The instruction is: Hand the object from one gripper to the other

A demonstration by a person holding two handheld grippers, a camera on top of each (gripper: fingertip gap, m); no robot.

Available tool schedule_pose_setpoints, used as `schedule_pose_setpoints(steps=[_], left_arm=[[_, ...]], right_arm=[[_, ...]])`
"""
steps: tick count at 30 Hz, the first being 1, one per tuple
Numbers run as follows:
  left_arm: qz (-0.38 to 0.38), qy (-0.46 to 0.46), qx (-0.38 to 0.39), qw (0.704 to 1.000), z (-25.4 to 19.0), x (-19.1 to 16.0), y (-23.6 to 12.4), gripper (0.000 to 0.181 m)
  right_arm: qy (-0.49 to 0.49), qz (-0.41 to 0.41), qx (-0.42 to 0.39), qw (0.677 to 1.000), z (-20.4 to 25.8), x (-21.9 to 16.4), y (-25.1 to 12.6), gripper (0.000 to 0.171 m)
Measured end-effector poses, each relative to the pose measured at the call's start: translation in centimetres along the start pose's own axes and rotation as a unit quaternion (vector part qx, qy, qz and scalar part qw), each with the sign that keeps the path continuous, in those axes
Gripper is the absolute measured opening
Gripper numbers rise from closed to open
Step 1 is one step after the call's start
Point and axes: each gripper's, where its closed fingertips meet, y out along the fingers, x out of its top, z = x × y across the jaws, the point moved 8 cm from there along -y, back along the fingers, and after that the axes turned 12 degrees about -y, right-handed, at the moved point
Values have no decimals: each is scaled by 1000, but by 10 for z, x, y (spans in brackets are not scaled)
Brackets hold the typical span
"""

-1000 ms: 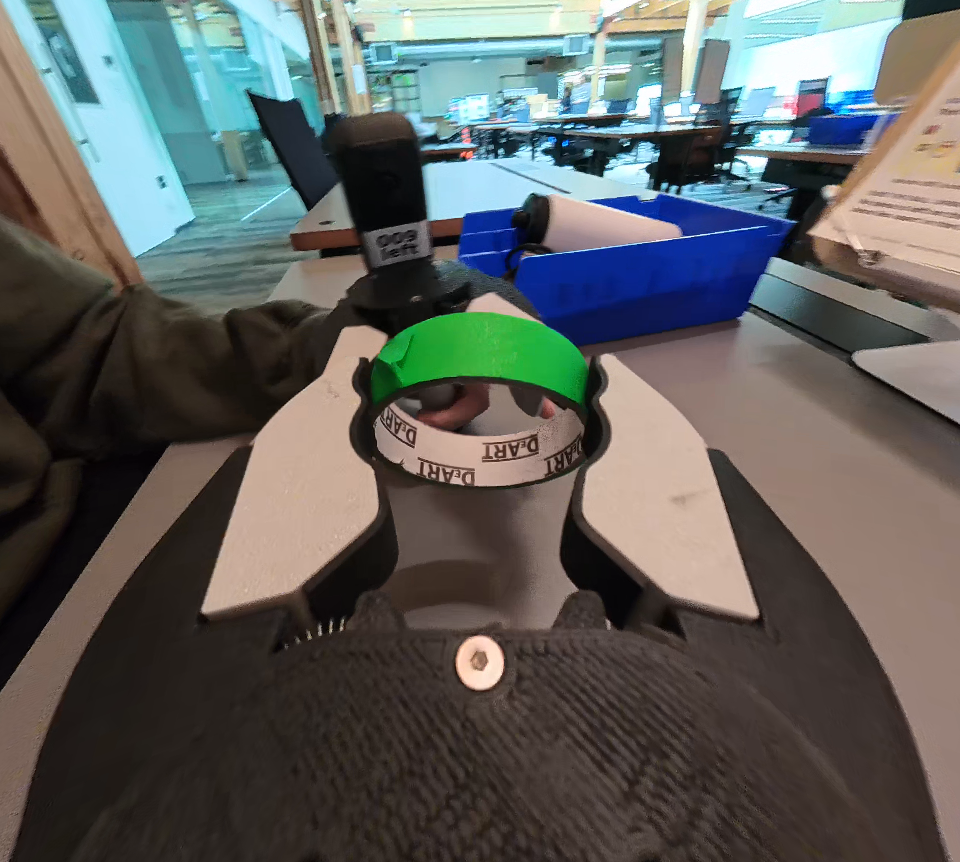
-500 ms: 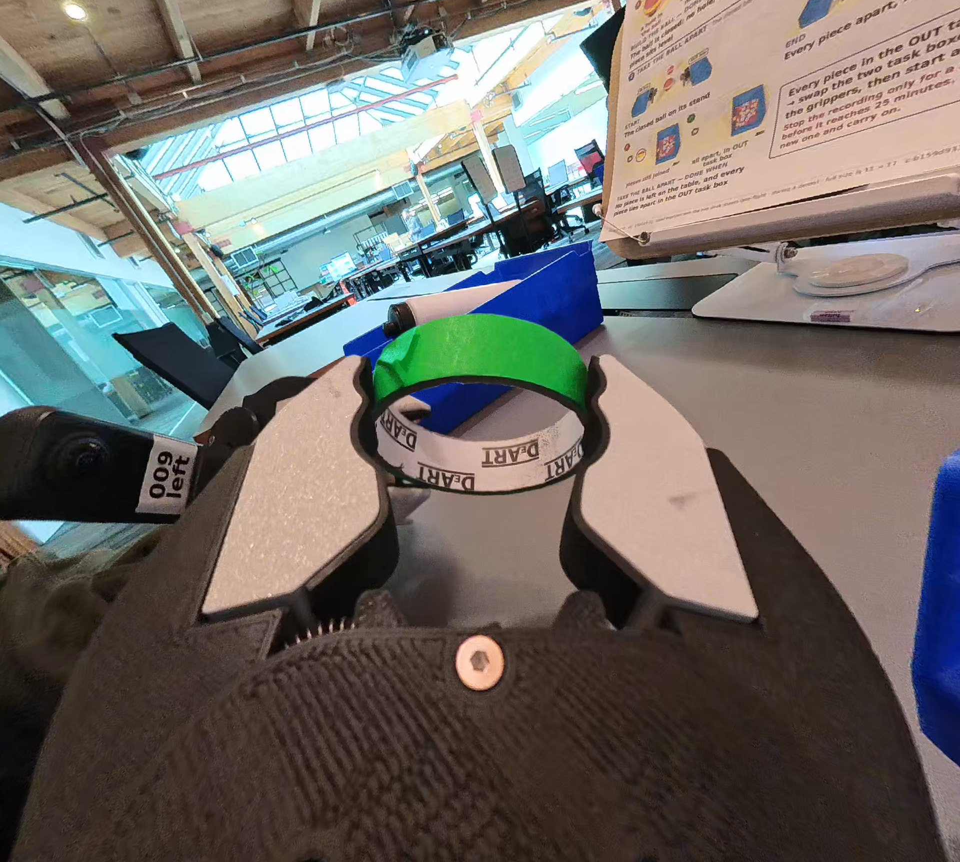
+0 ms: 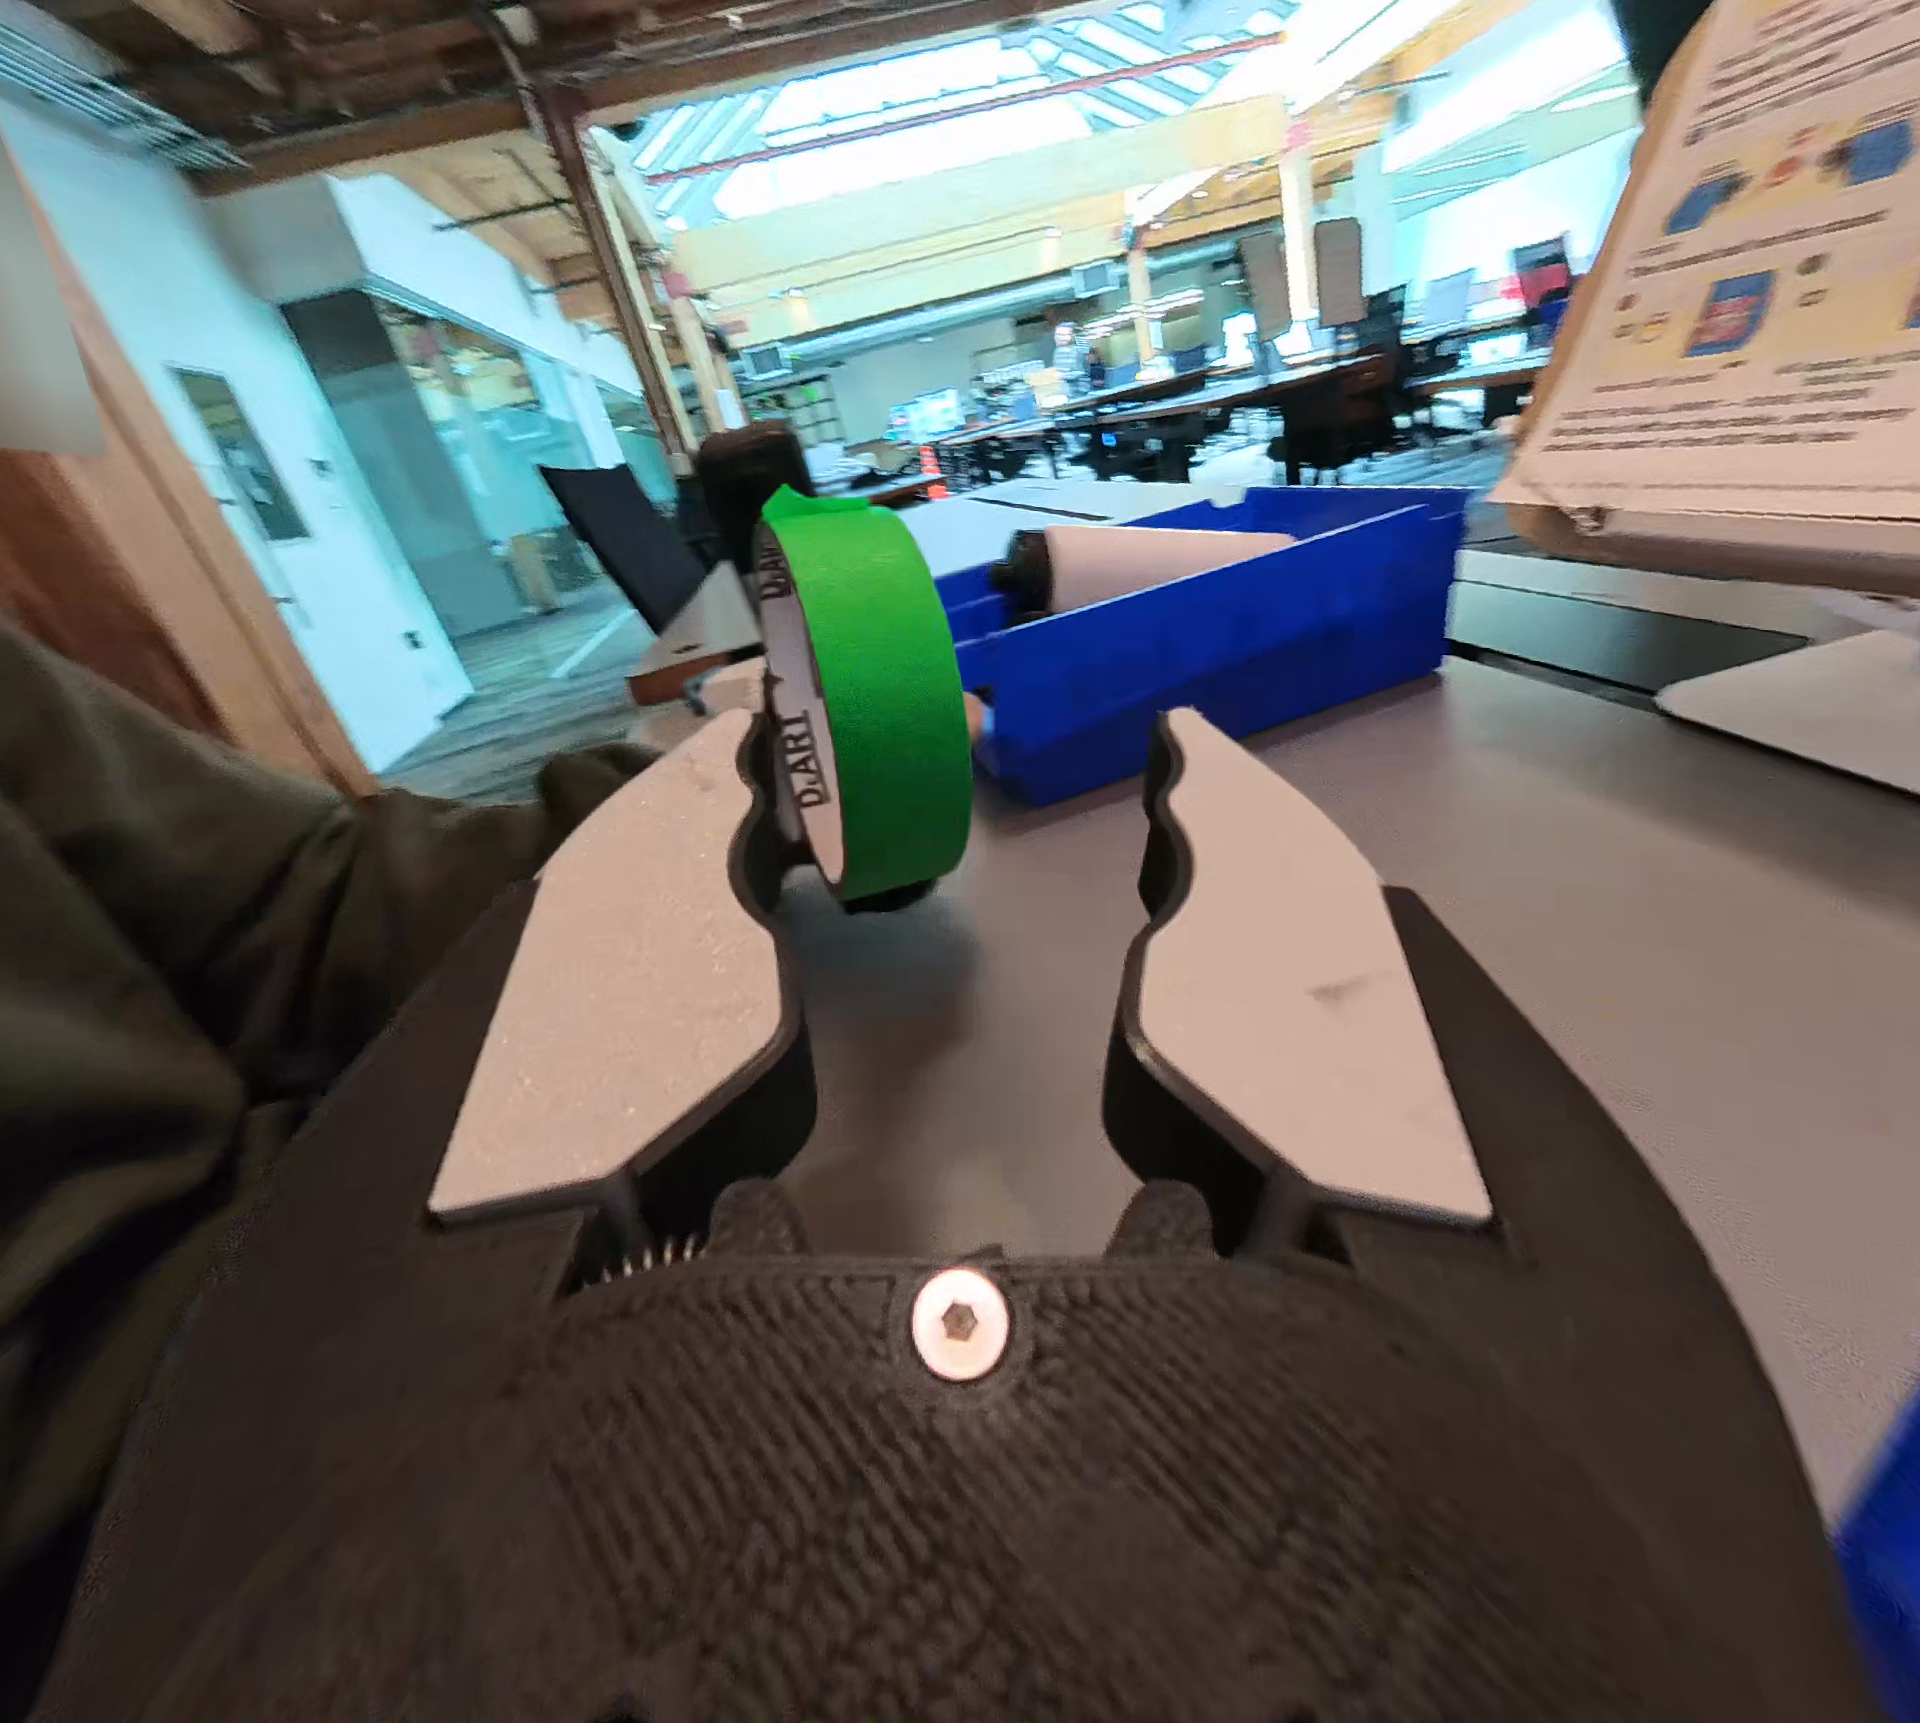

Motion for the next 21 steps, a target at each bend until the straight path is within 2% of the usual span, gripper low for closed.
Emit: schedule_pose_setpoints(steps=[2,4,6,8,12,14,16,18,21], left_arm=[[1,-12,-31,999,-3,1,-3,27],[9,-20,-49,999,-5,0,-2,26],[14,-22,-51,998,-5,-2,-1,27],[19,-25,-55,998,-5,-4,-1,26],[17,-29,-52,998,-5,-4,-1,26],[20,-33,-56,998,-5,-5,-1,26],[21,-39,-60,997,-5,-5,-1,26],[23,-38,-64,997,-6,-5,-1,26],[32,-40,-74,996,-7,-6,0,26]], right_arm=[[6,-1,46,999,9,-1,5,60],[-2,10,65,998,15,-2,10,56],[-14,12,77,997,19,-3,12,43],[-28,2,76,997,20,-1,11,31],[-64,-13,49,997,16,5,4,30],[-79,9,61,995,17,2,3,15],[-81,12,57,995,18,1,5,19],[-69,27,47,996,17,-2,8,40],[-68,48,63,995,19,-6,10,42]])
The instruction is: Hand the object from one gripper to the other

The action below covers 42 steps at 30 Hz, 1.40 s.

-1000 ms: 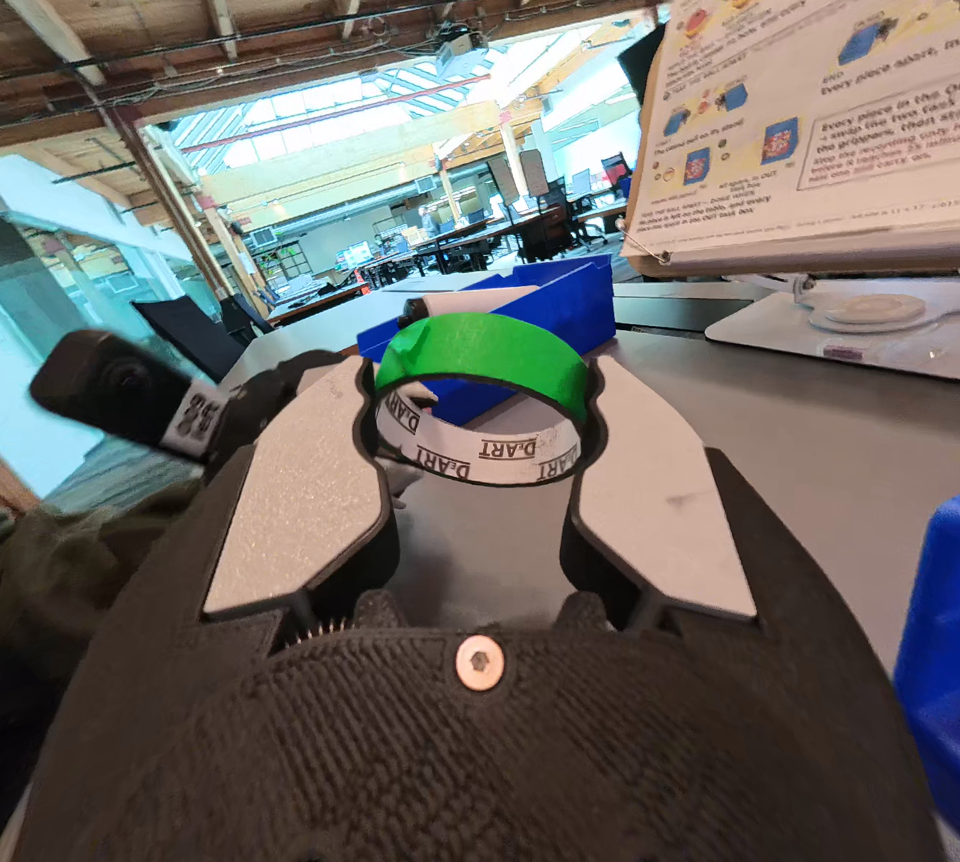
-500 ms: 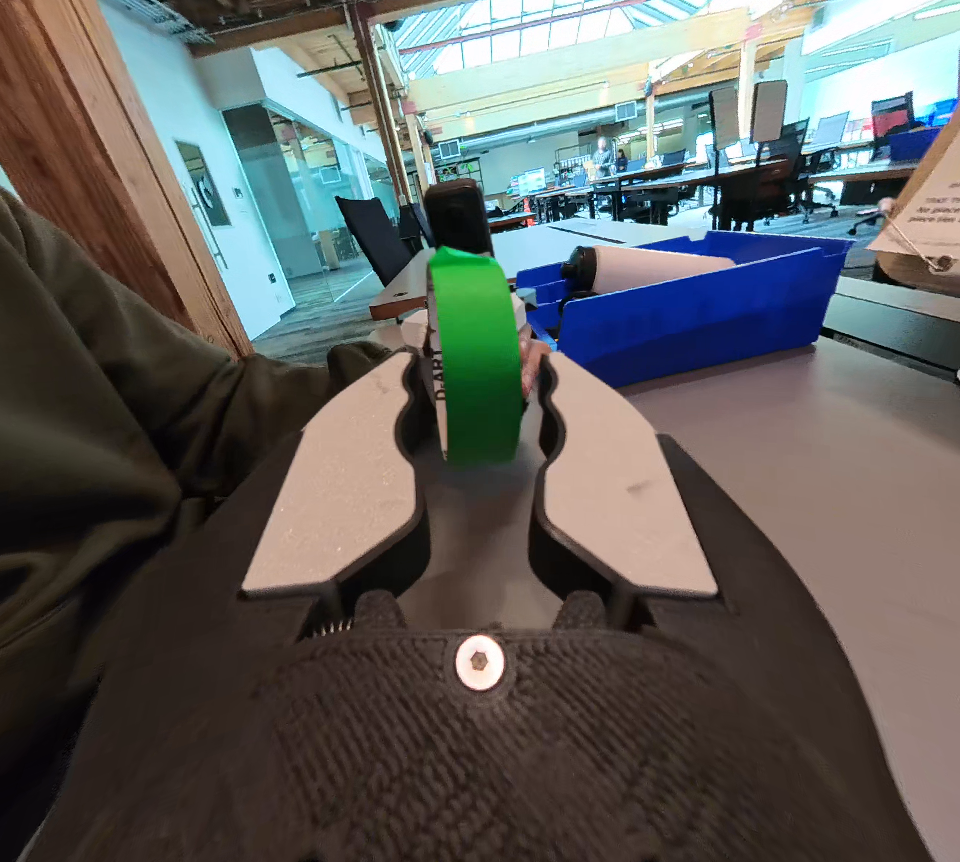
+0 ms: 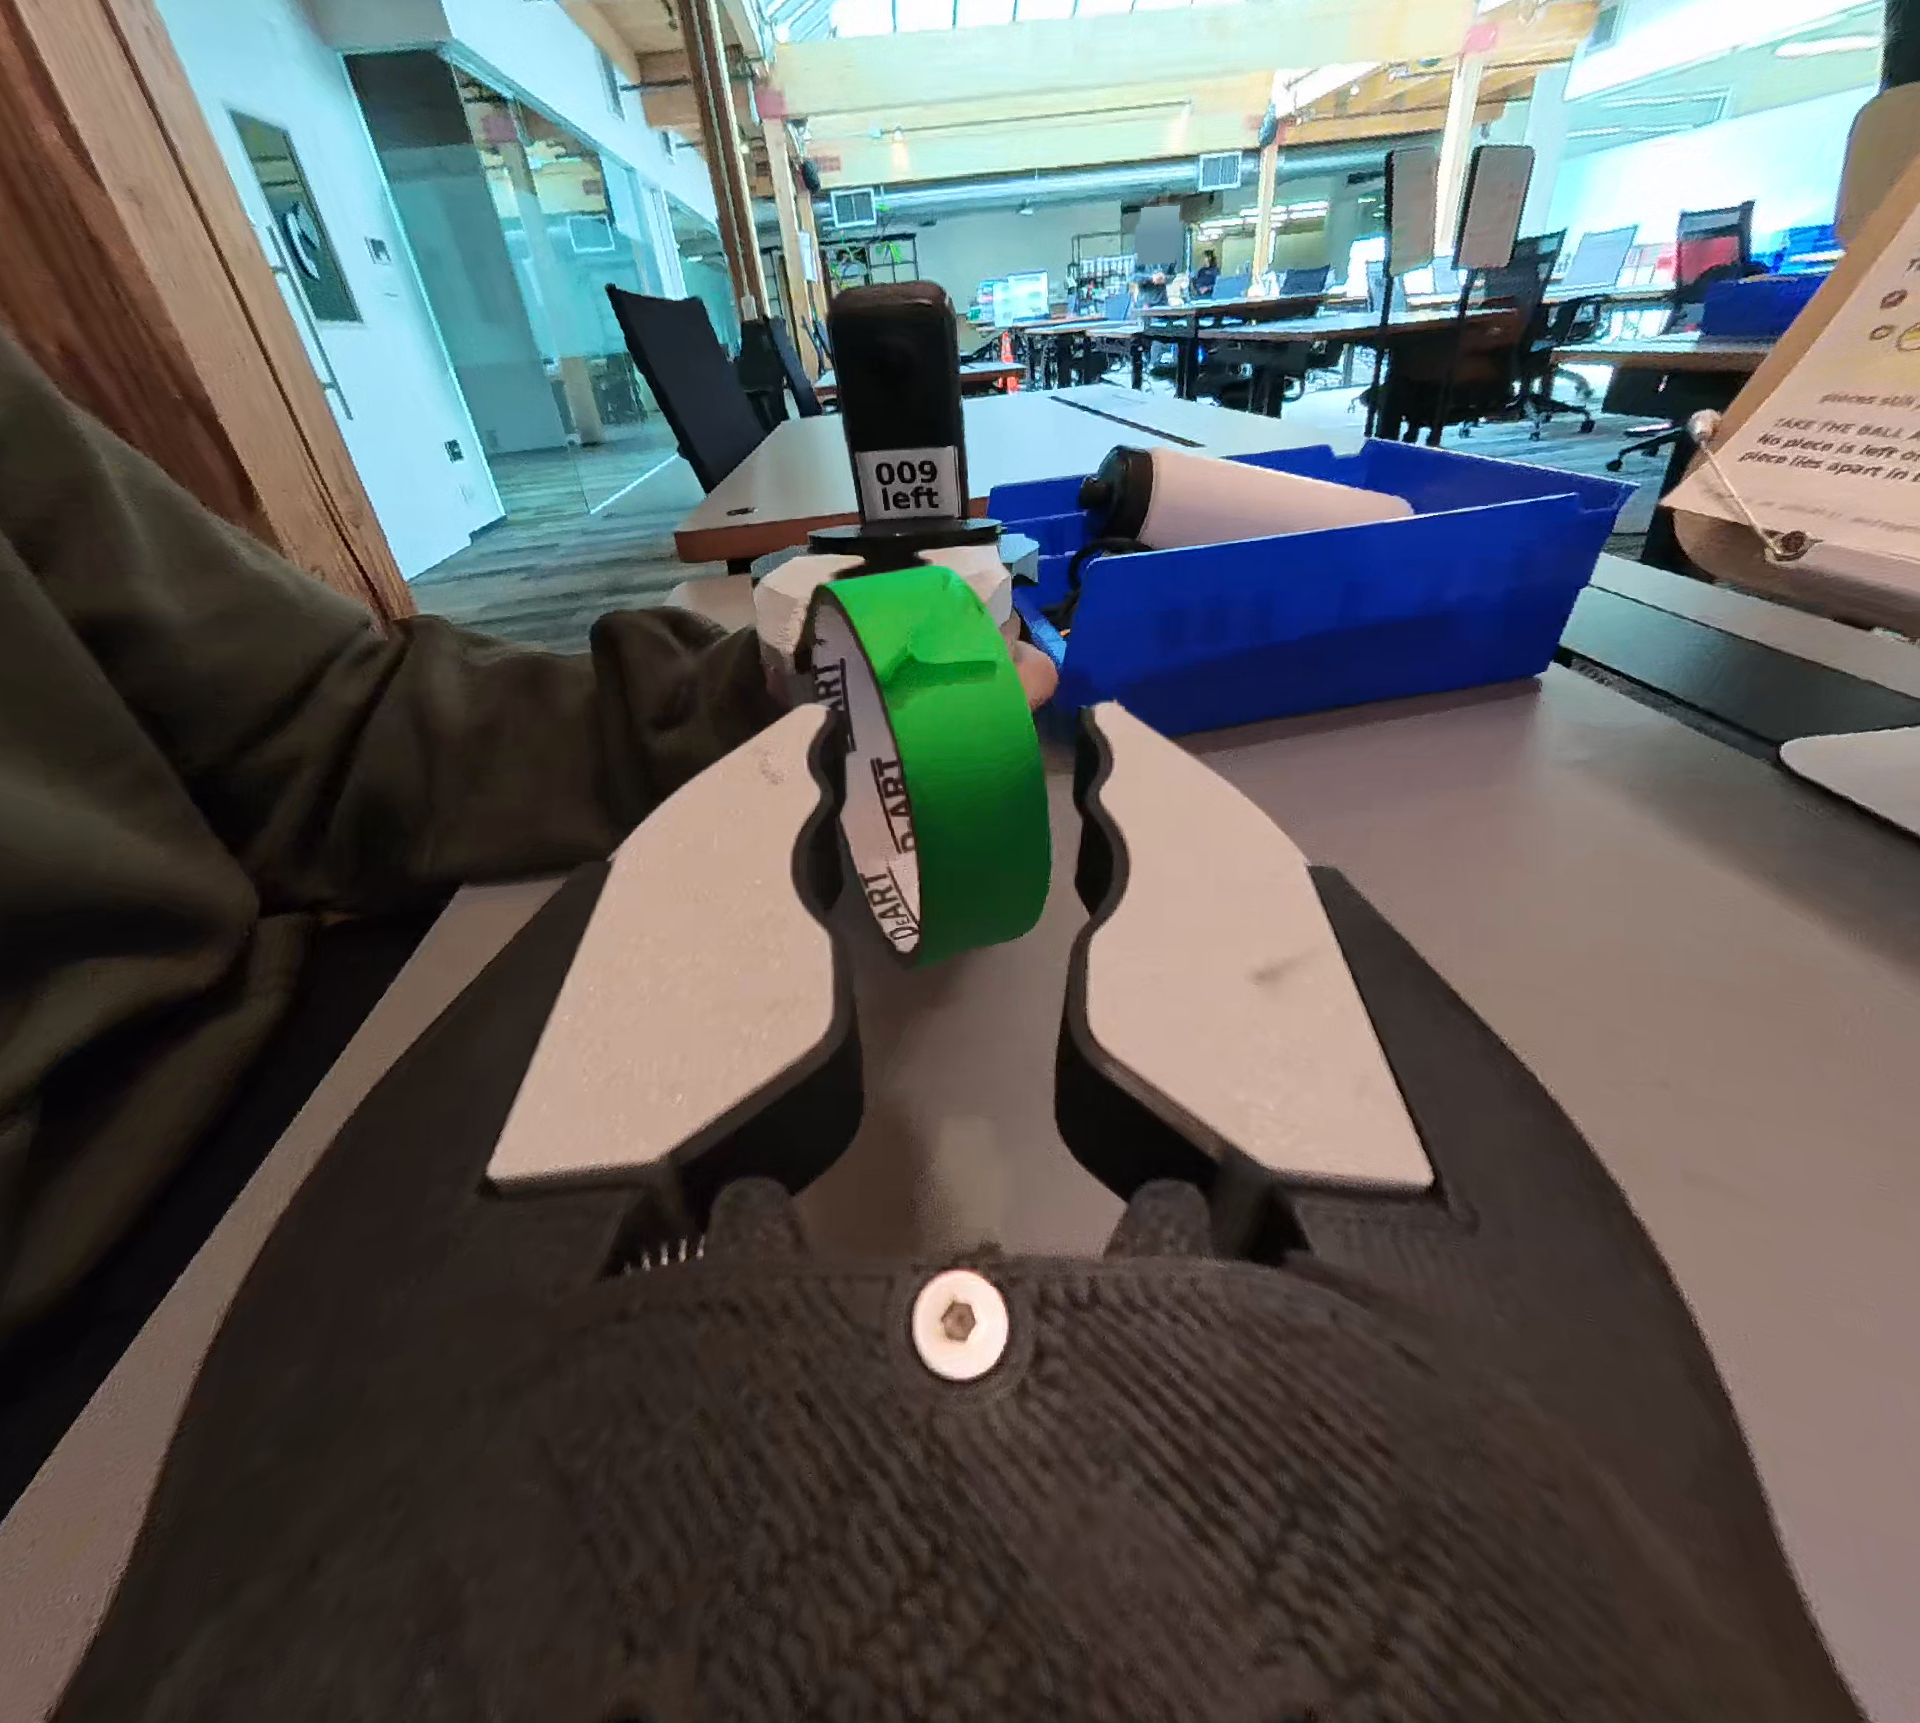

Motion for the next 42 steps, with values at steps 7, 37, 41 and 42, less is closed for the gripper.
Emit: schedule_pose_setpoints(steps=[7,37,41,42], left_arm=[[2,-11,-24,1000,-3,0,1,25],[119,-64,176,975,29,-26,30,30],[124,-77,179,973,31,-26,27,28],[121,-78,178,973,32,-26,26,28]], right_arm=[[-32,42,17,998,4,-7,2,29],[-149,89,-193,966,-15,0,2,20],[-150,82,-174,970,-13,-1,0,24],[-136,76,-157,975,-13,-1,-1,32]])
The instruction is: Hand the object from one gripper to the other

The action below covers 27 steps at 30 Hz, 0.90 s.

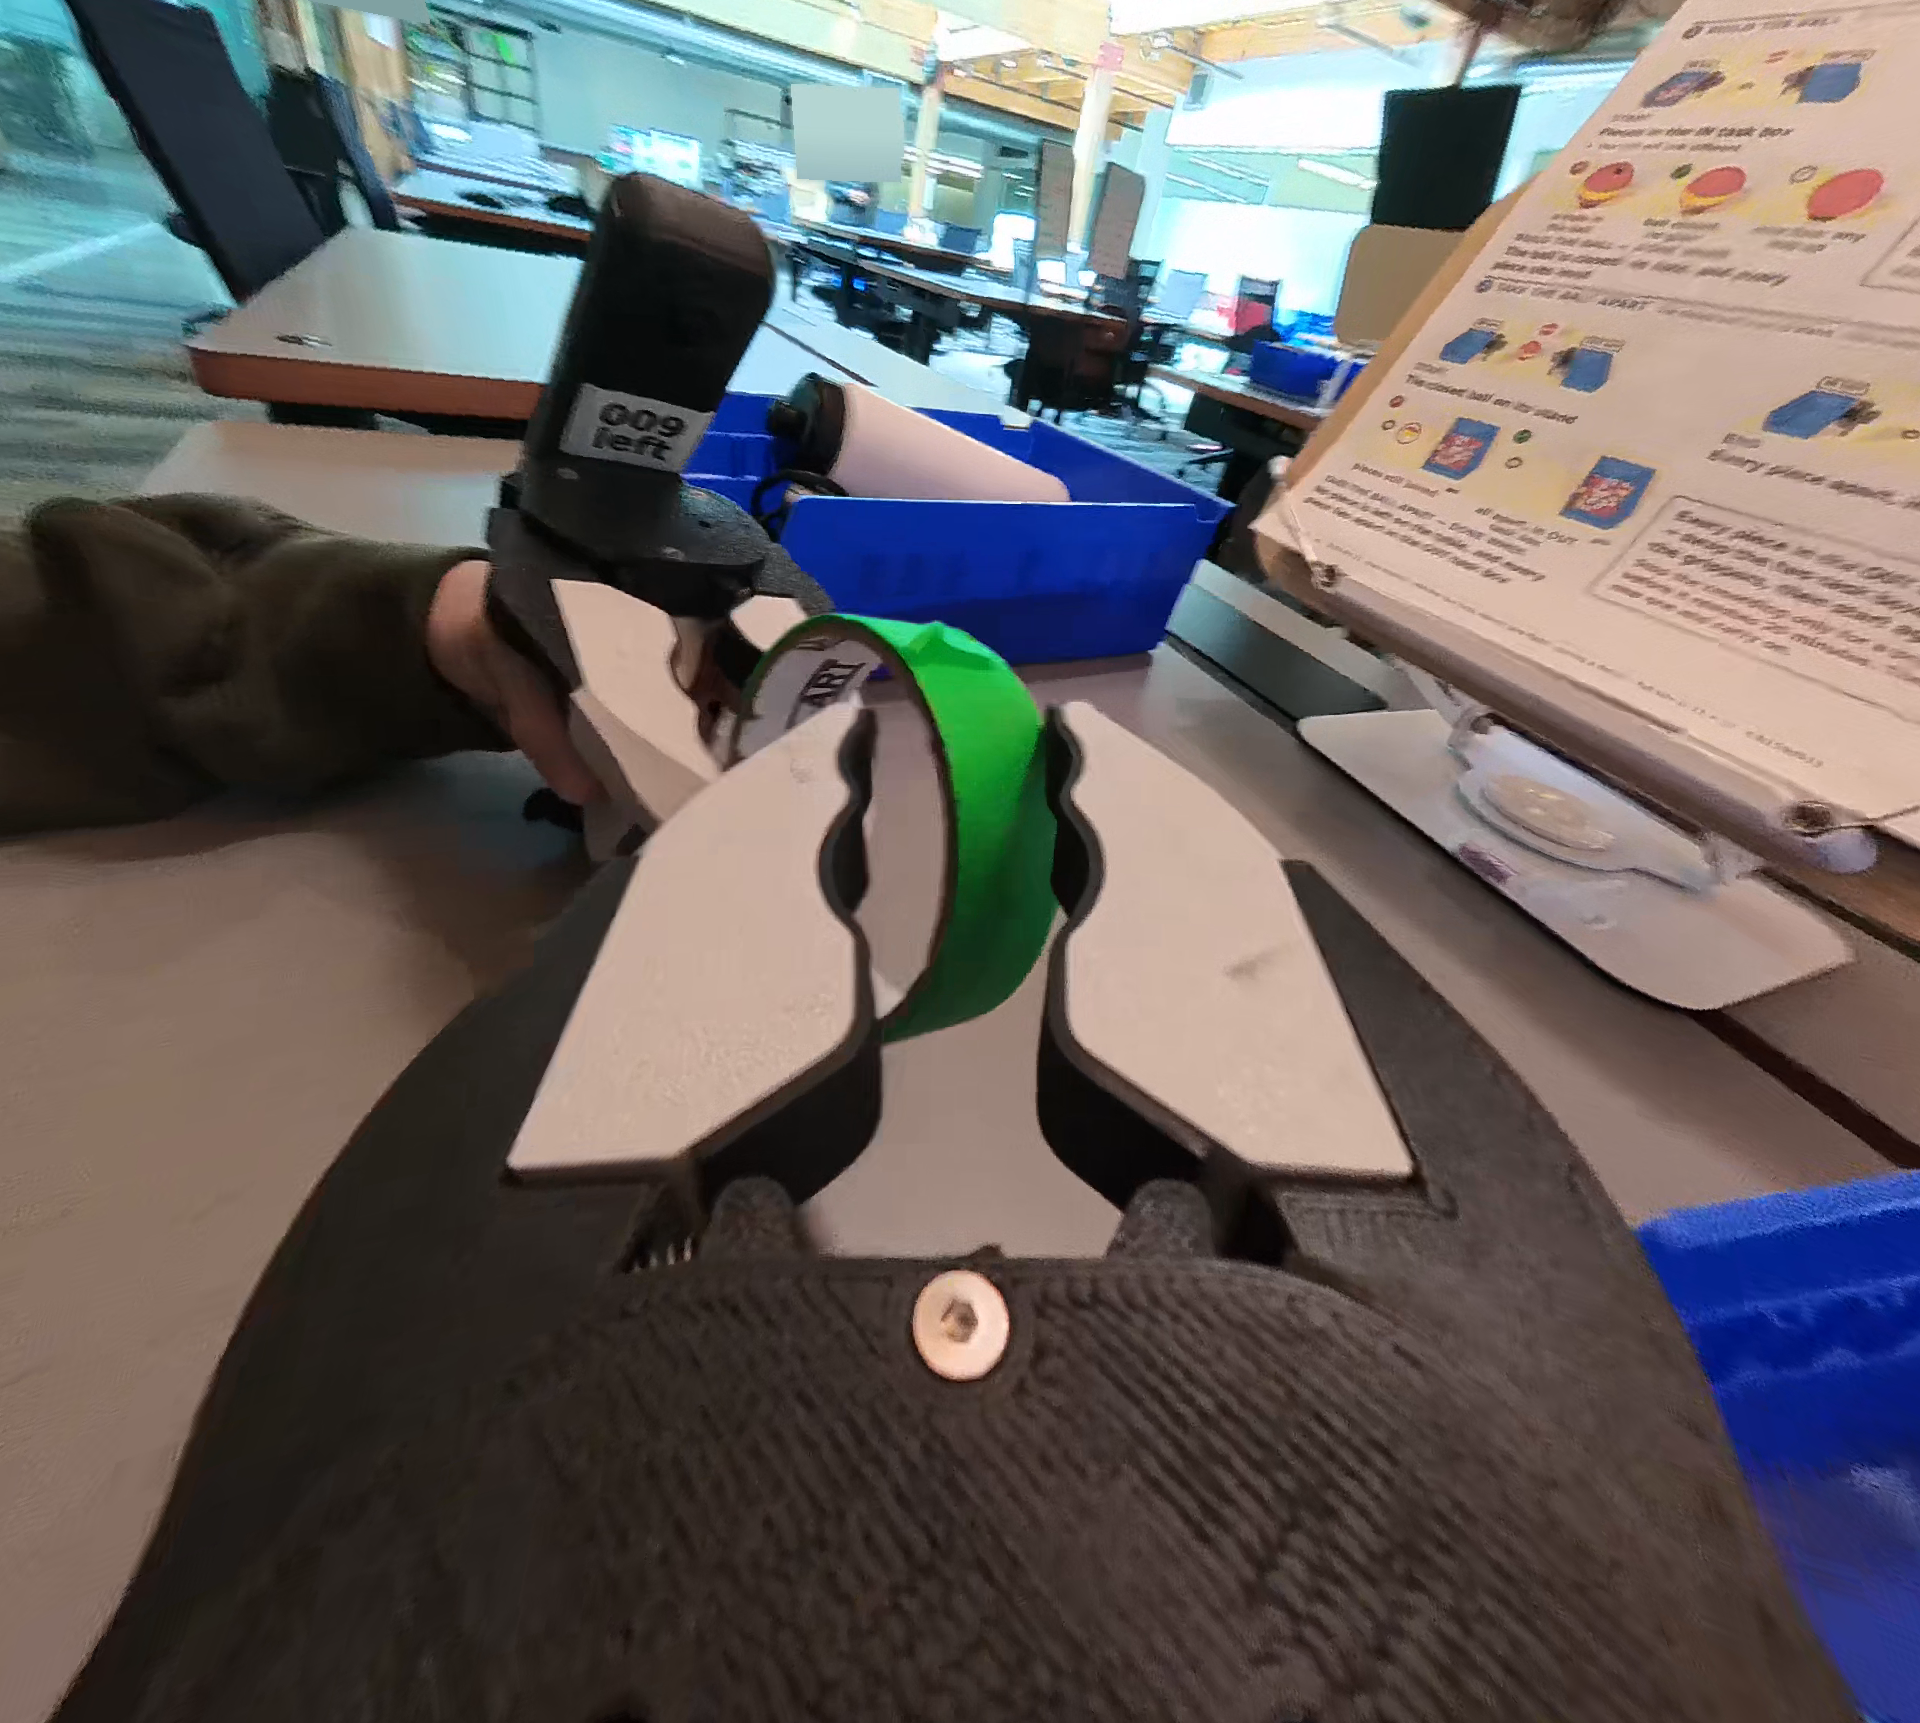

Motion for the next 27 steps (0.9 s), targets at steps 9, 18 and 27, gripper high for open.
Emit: schedule_pose_setpoints(steps=[9,18,27], left_arm=[[-83,18,-77,993,-2,10,-30,28],[-124,4,-116,986,-7,14,-31,28],[-107,63,1,992,0,13,-26,54]], right_arm=[[180,-24,117,976,2,-8,1,68],[159,-62,127,977,18,-2,13,29],[21,39,90,995,13,-2,10,28]])
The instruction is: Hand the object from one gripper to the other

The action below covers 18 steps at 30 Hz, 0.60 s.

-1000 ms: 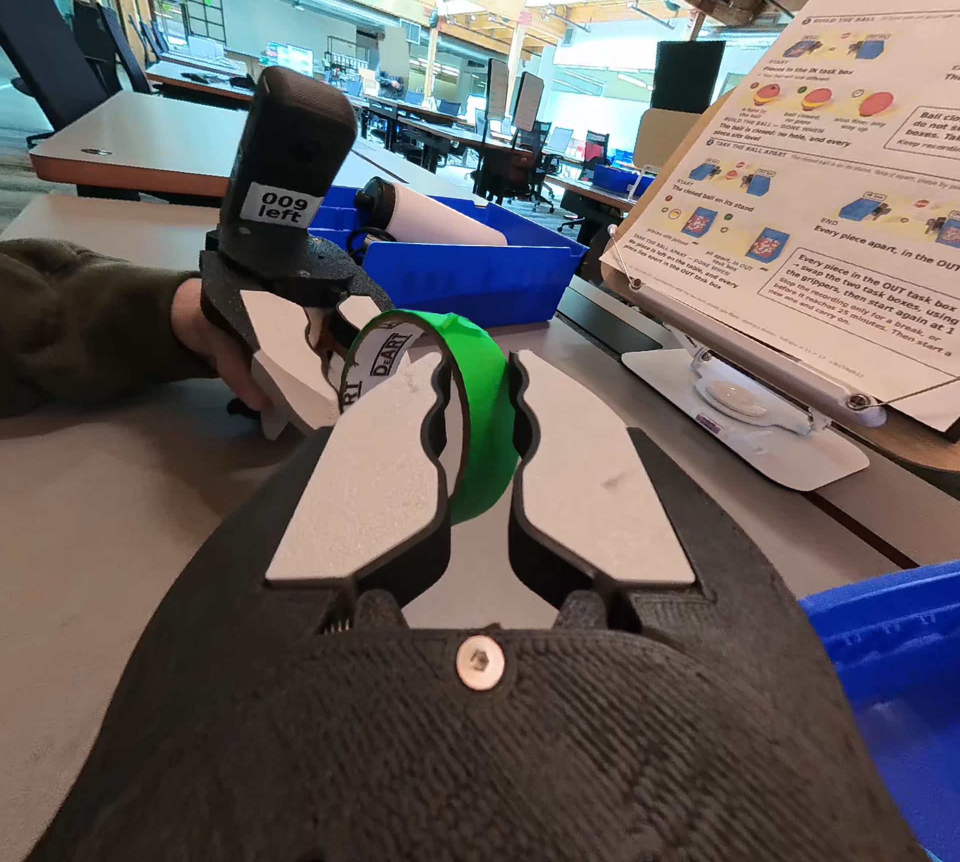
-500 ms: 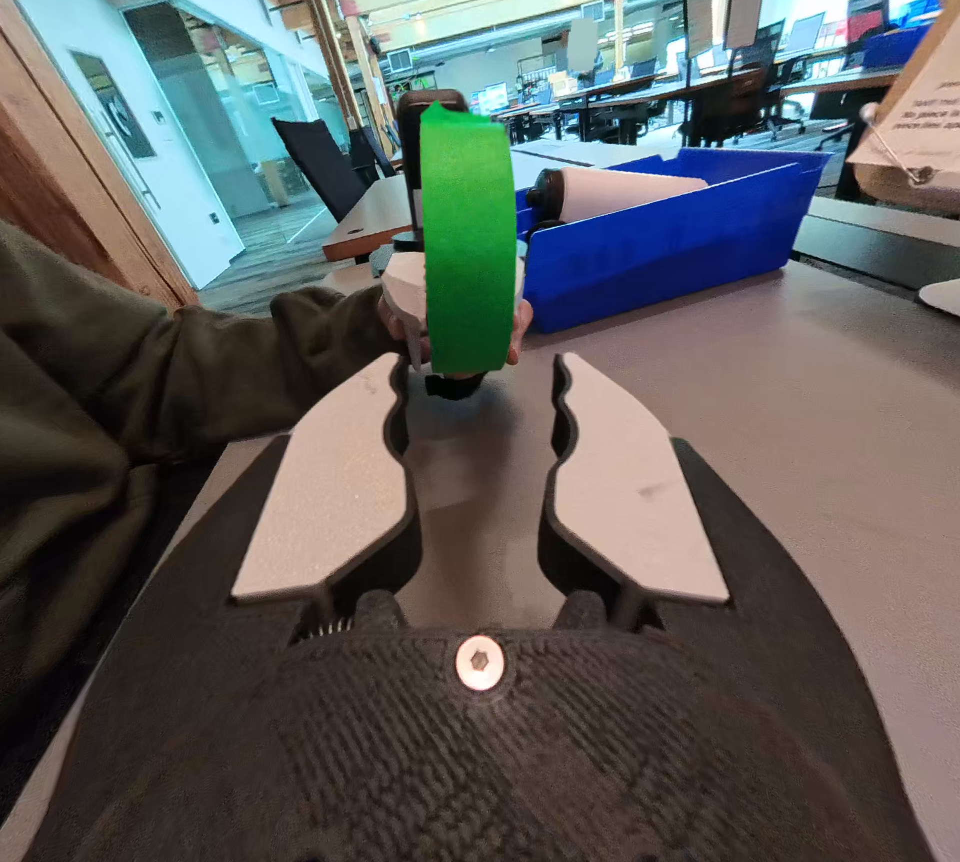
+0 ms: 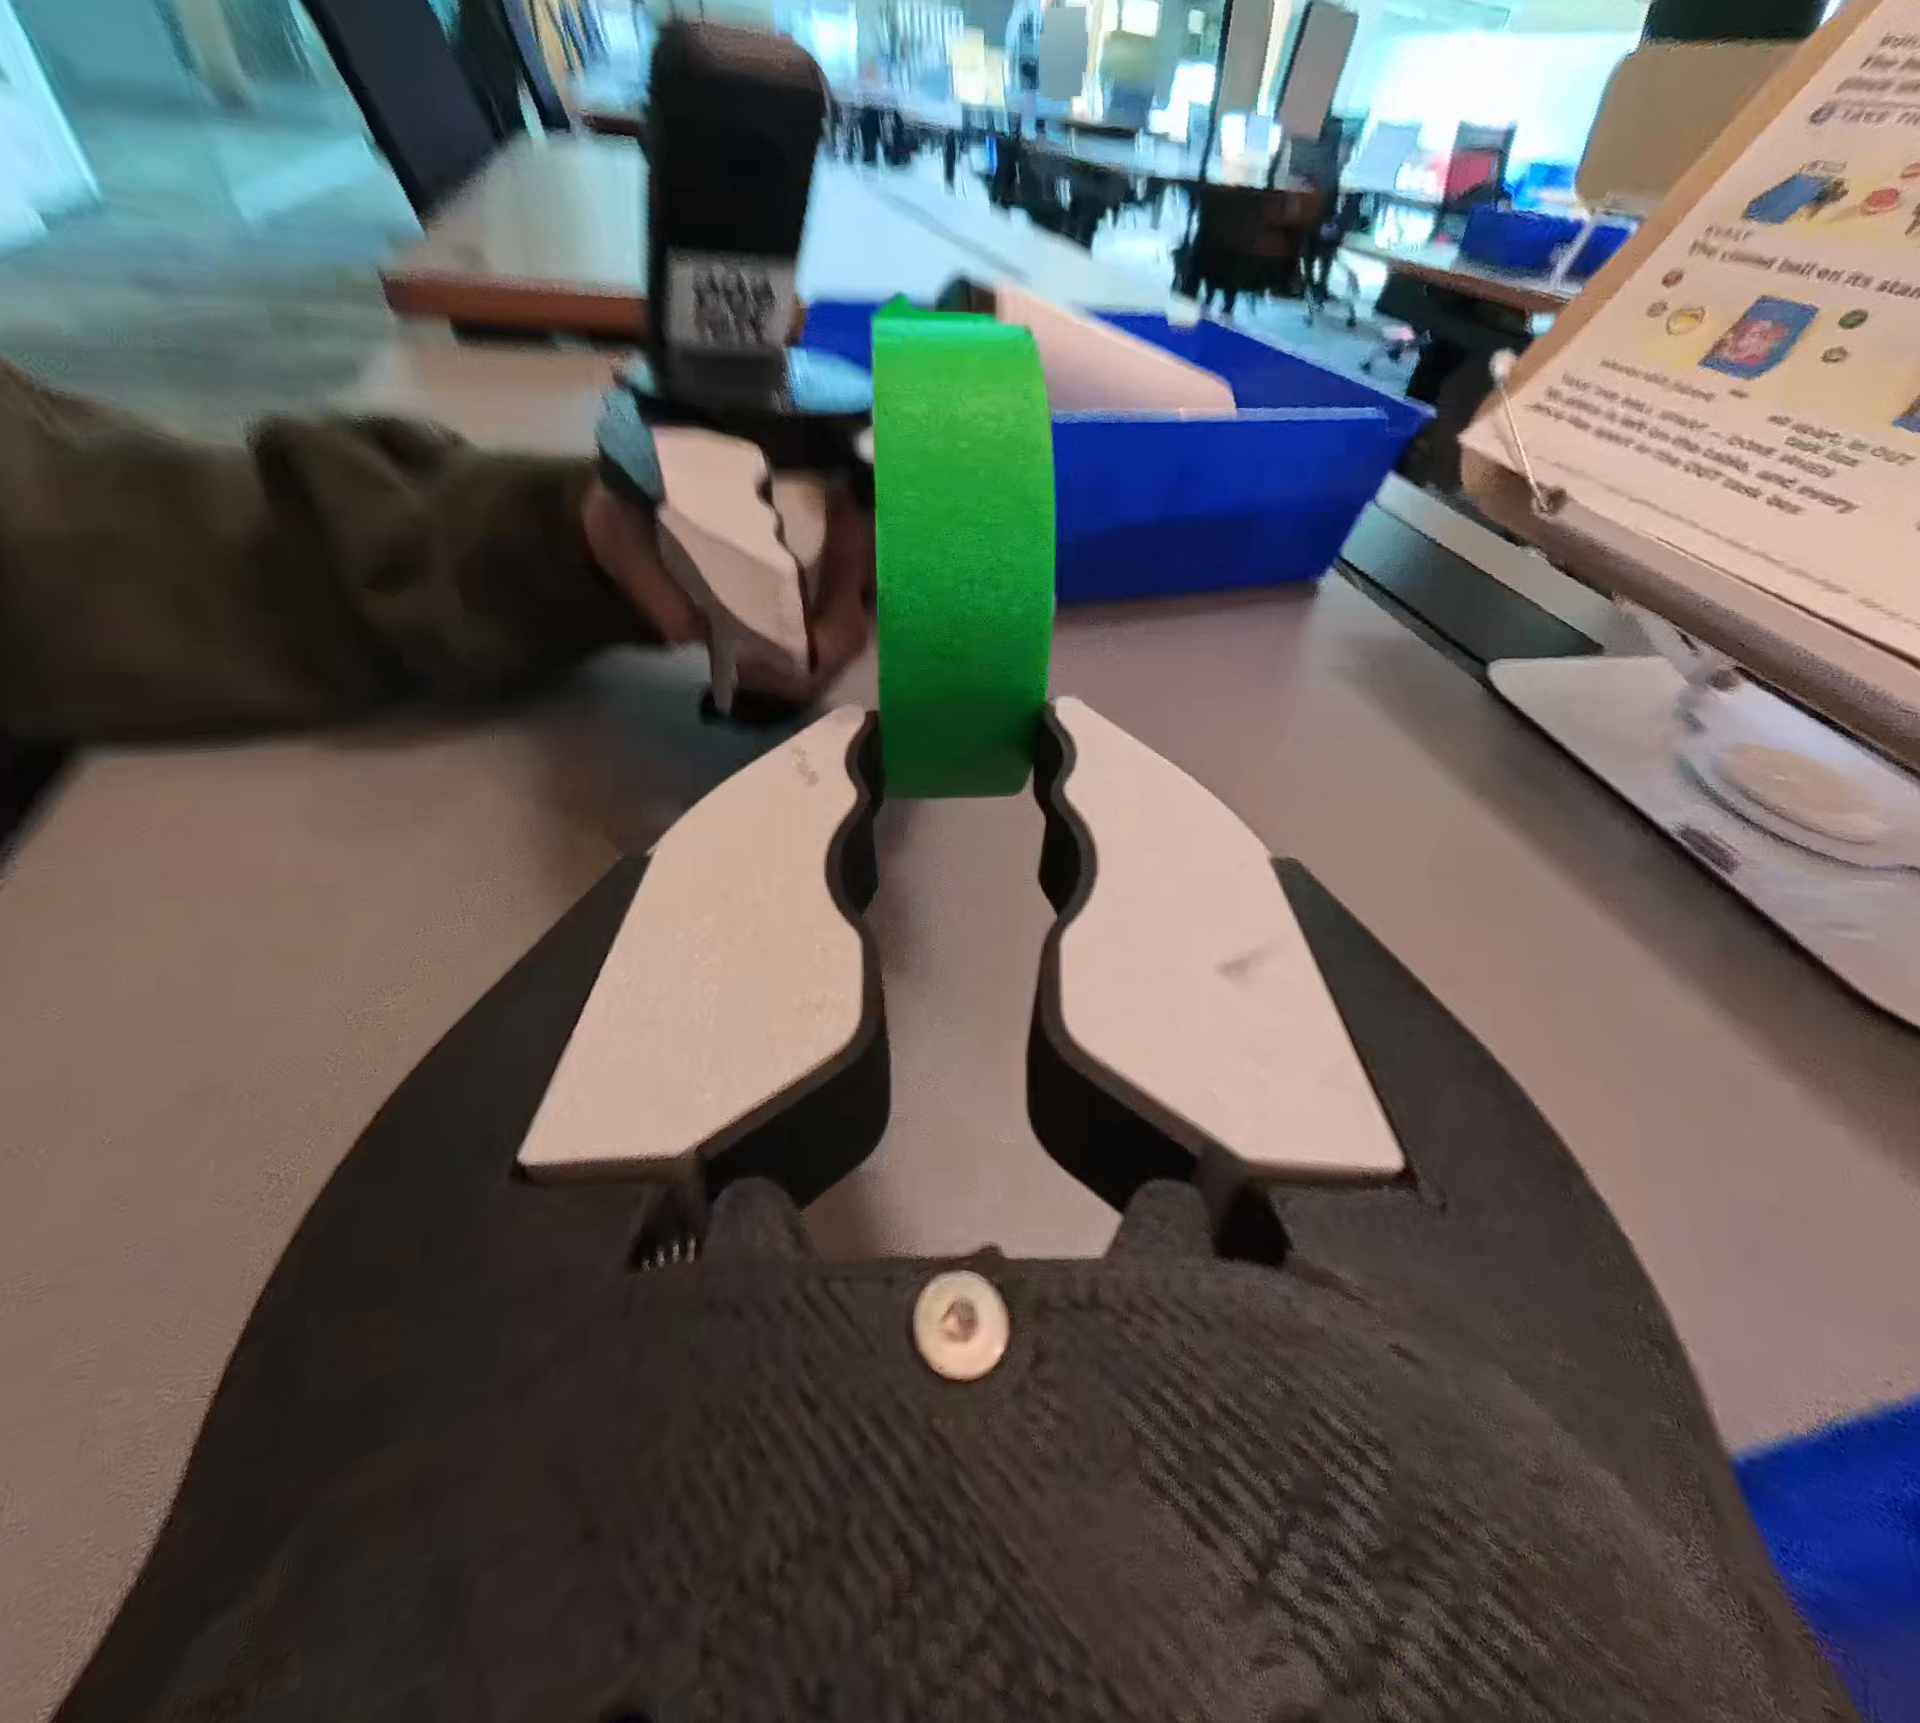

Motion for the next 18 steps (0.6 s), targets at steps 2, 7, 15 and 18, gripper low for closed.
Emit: schedule_pose_setpoints(steps=[2,7,15,18], left_arm=[[31,98,60,993,0,2,-2,65],[54,196,64,977,-17,5,6,63],[47,155,10,987,-18,0,5,28],[-6,100,6,995,-13,6,1,26]], right_arm=[[-38,62,17,997,0,-7,-3,28],[-84,114,55,988,7,-12,-4,28],[-104,107,73,986,15,-10,2,28],[-67,50,32,996,10,-5,1,35]])
